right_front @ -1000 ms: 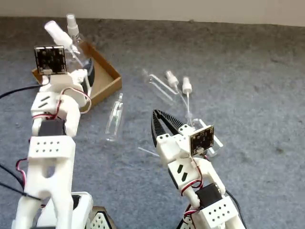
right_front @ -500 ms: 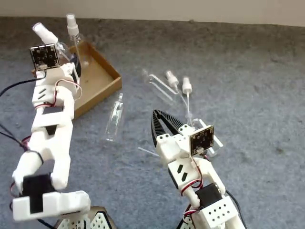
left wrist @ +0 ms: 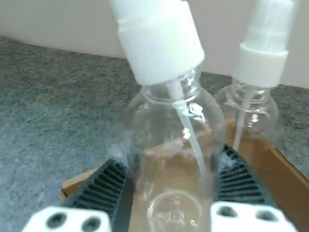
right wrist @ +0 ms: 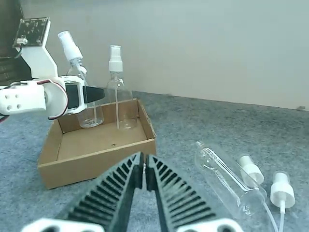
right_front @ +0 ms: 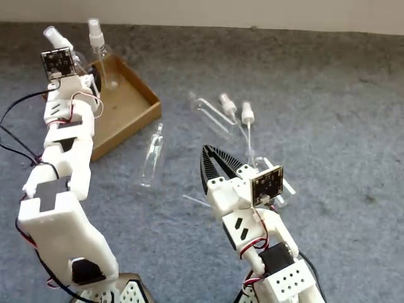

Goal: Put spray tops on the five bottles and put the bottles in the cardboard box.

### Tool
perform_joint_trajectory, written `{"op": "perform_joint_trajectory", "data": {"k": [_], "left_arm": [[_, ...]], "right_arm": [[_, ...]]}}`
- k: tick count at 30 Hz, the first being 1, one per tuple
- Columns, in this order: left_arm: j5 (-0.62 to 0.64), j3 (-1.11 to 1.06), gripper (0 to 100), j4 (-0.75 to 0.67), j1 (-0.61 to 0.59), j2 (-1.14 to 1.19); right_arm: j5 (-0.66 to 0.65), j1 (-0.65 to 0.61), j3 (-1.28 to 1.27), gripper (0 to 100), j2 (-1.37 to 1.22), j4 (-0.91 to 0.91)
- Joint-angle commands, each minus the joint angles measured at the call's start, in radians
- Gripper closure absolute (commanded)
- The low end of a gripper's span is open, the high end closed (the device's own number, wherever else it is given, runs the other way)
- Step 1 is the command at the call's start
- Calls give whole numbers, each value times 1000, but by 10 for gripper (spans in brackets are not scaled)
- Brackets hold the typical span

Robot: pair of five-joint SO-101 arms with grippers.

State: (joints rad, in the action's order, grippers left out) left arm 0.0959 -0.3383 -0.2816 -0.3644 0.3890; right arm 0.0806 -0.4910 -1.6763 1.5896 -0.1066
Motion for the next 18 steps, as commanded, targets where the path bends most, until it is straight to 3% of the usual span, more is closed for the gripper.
{"op": "perform_joint_trajectory", "data": {"k": [1,18], "left_arm": [[-8,76,992,-103,-35,25],[-11,74,957,-127,-50,68]], "right_arm": [[5,8,-119,986,7,-5],[5,8,-119,986,7,-5]]}}
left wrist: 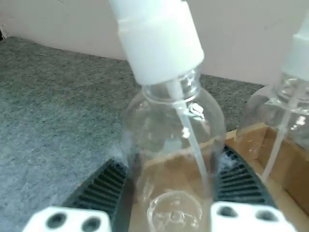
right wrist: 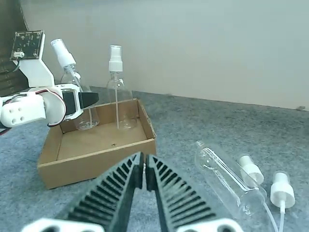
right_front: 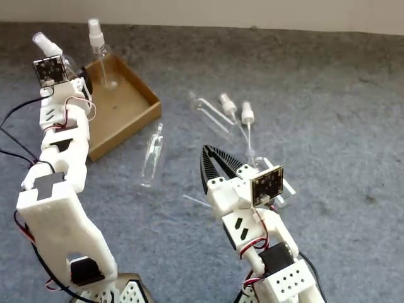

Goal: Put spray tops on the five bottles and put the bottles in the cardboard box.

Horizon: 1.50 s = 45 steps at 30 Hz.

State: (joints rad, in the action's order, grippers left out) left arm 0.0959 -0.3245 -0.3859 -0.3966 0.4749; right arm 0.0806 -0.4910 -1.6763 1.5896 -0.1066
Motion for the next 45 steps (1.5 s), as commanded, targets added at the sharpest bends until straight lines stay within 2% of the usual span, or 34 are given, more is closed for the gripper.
{"op": "perform_joint_trajectory", "data": {"k": [1,8,17,42,45], "left_arm": [[-11,61,940,-20,-18,-18],[-11,67,923,-20,-28,-13],[-8,136,923,-26,-30,113],[-11,85,918,-20,-41,113],[-46,81,876,-20,-41,113]], "right_arm": [[5,8,-119,986,7,-5],[5,8,-119,986,7,-5],[5,8,-119,986,7,-5],[5,8,-119,986,7,-5],[5,10,-119,986,7,-5]]}}
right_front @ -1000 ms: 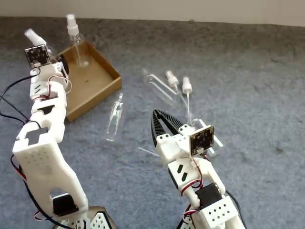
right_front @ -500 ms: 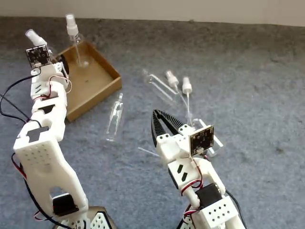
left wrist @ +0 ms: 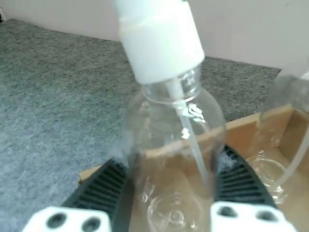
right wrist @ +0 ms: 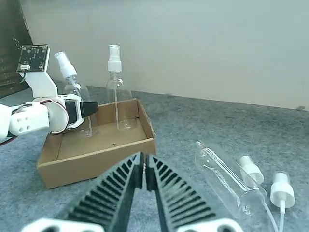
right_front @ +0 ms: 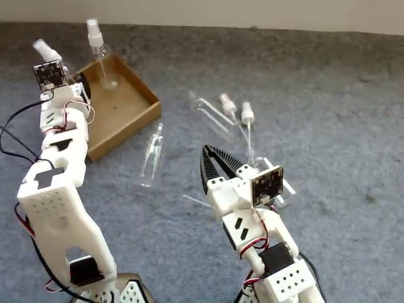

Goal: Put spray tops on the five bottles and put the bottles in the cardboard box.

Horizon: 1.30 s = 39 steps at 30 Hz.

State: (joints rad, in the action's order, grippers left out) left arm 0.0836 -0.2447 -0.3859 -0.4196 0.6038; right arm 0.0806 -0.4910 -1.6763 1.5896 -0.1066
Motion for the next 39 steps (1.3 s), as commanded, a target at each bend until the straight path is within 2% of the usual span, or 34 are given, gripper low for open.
{"op": "perform_joint_trajectory", "data": {"k": [1,13,19,27,33,39], "left_arm": [[-40,1,861,-20,-18,-15],[-46,1,833,-18,-30,-16],[-46,-24,729,-18,-30,-18],[-46,-28,723,-17,-35,-27],[-46,-168,723,29,-27,-202],[-46,-251,723,155,-30,-363]], "right_arm": [[5,10,-119,986,7,-5],[5,10,-119,986,7,-5],[5,10,-119,986,7,-5],[5,10,-119,986,7,-5],[5,10,-119,986,7,-5],[5,10,-119,986,7,-5]]}}
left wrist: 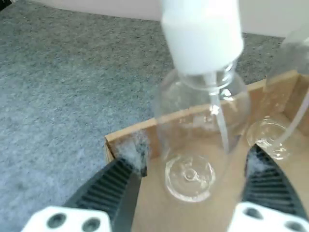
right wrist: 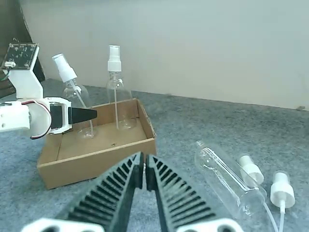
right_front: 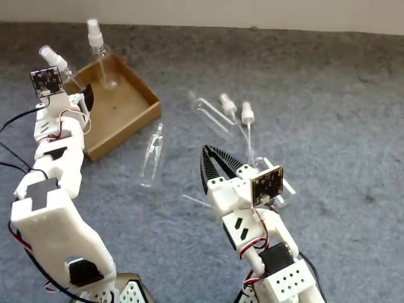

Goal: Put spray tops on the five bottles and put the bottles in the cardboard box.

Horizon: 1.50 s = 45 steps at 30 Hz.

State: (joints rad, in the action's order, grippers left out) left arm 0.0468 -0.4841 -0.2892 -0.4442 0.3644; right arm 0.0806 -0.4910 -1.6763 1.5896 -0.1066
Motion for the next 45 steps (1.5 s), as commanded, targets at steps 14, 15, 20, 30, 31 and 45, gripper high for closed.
{"op": "perform_joint_trajectory", "data": {"k": [14,15,20,30,31,45], "left_arm": [[-11,-168,723,520,-1,-576],[-11,-176,723,560,1,-619],[-114,-214,726,796,61,-823],[-173,-51,726,1421,355,-975],[-166,-13,726,1458,374,-947],[-69,506,725,1715,483,-278]], "right_arm": [[5,7,-119,986,12,-64],[5,7,-122,986,12,-71],[5,7,-122,987,10,-76],[9,7,-125,987,13,-107],[9,7,-125,987,13,-110],[8,5,-125,987,13,-110]]}}
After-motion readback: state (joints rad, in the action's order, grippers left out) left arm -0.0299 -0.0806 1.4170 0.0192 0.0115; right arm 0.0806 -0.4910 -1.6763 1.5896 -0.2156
